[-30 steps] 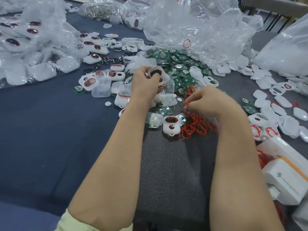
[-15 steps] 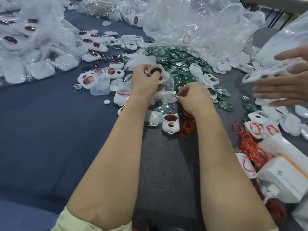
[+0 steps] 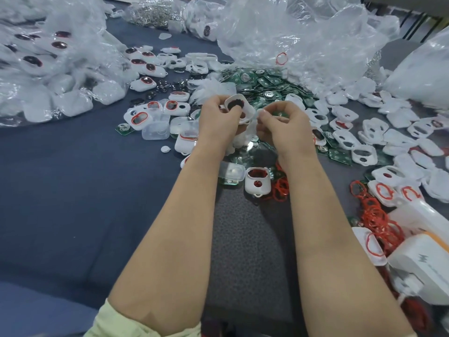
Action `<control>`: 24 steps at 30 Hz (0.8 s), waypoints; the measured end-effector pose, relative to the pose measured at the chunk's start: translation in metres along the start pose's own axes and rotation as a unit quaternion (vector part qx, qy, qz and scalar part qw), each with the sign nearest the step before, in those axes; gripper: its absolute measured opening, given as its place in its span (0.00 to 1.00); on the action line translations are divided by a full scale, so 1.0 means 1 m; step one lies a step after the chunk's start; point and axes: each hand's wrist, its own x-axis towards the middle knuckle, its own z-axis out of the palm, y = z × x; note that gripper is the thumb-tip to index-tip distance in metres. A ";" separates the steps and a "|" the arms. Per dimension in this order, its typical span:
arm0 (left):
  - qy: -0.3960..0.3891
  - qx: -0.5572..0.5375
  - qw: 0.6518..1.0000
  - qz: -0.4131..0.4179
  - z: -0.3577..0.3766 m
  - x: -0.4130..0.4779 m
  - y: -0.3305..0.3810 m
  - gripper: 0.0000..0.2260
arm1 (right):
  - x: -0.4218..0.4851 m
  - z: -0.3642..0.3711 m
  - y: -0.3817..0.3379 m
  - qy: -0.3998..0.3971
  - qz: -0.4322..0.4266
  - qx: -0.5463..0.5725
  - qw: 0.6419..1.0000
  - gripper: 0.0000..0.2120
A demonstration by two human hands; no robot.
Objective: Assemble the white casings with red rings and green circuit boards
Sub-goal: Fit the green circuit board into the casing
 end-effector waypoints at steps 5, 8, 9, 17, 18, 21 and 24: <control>0.003 0.004 1.000 0.011 0.000 0.000 0.000 0.06 | 0.000 0.007 0.000 0.030 -0.050 -0.022 0.998 0.07; 0.011 -0.003 1.000 0.011 0.000 0.001 0.000 0.06 | -0.002 0.010 0.000 0.044 -0.091 -0.107 0.989 0.07; 0.012 -0.009 1.000 0.007 0.001 0.000 0.000 0.06 | -0.002 0.011 0.000 0.045 -0.099 -0.120 0.987 0.06; -0.008 -0.009 1.000 0.027 0.000 -0.002 0.000 0.06 | -0.002 0.011 0.003 0.044 -0.128 -0.147 0.980 0.03; -0.015 -0.010 0.999 0.028 0.000 -0.003 0.001 0.07 | -0.001 0.011 0.004 0.045 -0.128 -0.150 0.979 0.02; -0.032 0.000 0.999 0.037 0.000 -0.006 0.003 0.08 | 0.001 0.009 0.004 0.045 -0.114 -0.139 0.983 0.03; -0.044 0.001 0.998 0.039 0.001 -0.009 0.004 0.10 | 0.003 0.009 0.004 0.048 -0.103 -0.115 0.987 0.09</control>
